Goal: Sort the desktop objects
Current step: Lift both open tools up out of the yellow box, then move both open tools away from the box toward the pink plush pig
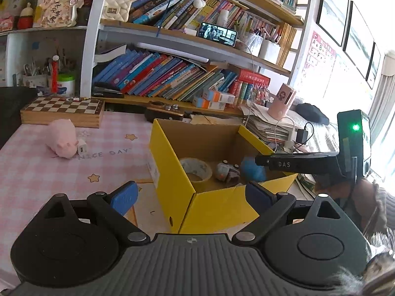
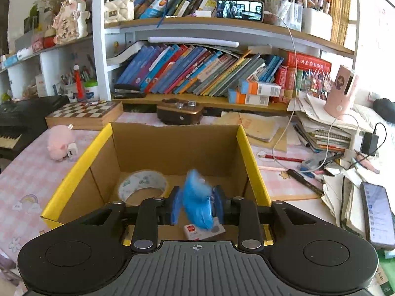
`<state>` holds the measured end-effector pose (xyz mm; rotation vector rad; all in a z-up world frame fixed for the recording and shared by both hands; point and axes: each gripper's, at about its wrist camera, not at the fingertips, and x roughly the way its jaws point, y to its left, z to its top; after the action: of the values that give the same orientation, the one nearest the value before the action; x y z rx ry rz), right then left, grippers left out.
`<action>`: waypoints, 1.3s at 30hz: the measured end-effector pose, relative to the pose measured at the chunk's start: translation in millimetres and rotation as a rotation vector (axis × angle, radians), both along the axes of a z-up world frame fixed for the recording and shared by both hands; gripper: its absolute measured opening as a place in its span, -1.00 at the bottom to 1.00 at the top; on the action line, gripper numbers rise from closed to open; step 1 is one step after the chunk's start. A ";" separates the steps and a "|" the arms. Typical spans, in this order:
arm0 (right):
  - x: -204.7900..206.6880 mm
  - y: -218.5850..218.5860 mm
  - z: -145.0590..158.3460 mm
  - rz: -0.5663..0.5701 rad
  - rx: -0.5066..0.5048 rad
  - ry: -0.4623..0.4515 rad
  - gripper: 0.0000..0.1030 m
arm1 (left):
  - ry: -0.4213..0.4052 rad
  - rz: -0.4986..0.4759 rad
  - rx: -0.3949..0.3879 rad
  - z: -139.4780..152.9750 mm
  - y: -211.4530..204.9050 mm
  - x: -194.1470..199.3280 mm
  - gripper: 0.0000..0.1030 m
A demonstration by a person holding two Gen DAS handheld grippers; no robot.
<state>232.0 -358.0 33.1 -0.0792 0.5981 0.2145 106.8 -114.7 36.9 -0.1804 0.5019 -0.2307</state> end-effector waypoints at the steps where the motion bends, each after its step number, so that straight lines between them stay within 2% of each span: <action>1: -2.4 -0.7 -0.4 -0.004 0.011 0.003 -0.25 | -0.003 0.001 0.000 0.5 0.9 -0.6 0.83; 8: -29.0 -1.9 -1.9 -0.024 0.036 0.028 -0.23 | 0.000 0.003 -0.008 0.5 7.1 -3.0 0.83; 20: -79.1 0.6 7.9 -0.108 0.051 0.015 -0.14 | 0.008 -0.015 -0.006 -4.5 26.3 -23.0 0.89; 22: -87.3 3.6 8.1 -0.123 0.052 0.019 0.01 | 0.005 -0.016 -0.008 -3.8 31.0 -27.7 0.91; 29: -119.1 21.4 5.4 -0.166 0.070 0.028 0.18 | -0.001 -0.009 -0.014 -4.2 48.2 -41.9 1.00; 39: -158.4 49.6 -1.7 -0.224 0.105 0.046 0.34 | 0.012 -0.010 -0.015 -10.5 74.4 -59.1 1.00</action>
<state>73.6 -308.4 31.4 0.0941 0.6355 0.0303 47.7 -40.3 26.4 -0.1940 0.5129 -0.2429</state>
